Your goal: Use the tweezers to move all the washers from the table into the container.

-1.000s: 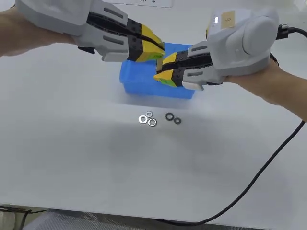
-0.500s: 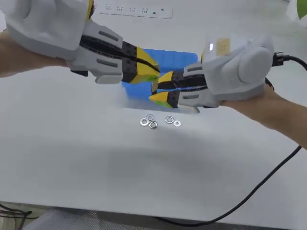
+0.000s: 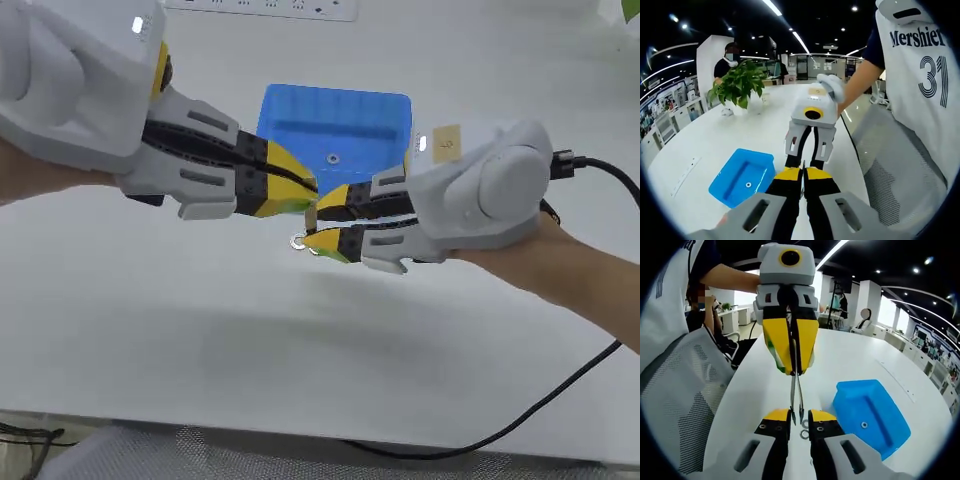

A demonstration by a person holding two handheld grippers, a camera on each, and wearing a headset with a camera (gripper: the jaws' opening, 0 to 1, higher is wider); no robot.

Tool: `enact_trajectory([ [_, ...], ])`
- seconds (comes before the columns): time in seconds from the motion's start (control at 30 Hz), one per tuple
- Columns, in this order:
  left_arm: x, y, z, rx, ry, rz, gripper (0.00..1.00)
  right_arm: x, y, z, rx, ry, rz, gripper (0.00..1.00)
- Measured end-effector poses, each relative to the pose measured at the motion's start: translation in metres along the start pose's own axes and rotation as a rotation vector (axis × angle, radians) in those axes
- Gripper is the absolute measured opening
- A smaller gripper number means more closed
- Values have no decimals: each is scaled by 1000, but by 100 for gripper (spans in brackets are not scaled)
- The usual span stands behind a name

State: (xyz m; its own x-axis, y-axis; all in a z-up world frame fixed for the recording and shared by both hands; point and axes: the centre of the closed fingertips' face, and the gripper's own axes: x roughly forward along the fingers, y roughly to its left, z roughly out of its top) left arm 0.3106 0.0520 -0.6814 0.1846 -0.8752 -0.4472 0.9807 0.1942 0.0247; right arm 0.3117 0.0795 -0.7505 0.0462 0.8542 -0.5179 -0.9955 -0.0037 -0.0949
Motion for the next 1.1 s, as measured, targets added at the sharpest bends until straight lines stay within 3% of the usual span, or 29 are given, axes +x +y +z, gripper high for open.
enact_trajectory([
  [0.47,21,11,-20,-70,3,-4,5,8,-9,-29,19,52,-23,15],
  [0.77,22,17,-23,-86,-6,-4,5,12,-14,-33,48,41,-18,15],
  [1.1,22,13,-23,-94,-4,-11,5,12,-10,-33,62,39,-11,15],
])
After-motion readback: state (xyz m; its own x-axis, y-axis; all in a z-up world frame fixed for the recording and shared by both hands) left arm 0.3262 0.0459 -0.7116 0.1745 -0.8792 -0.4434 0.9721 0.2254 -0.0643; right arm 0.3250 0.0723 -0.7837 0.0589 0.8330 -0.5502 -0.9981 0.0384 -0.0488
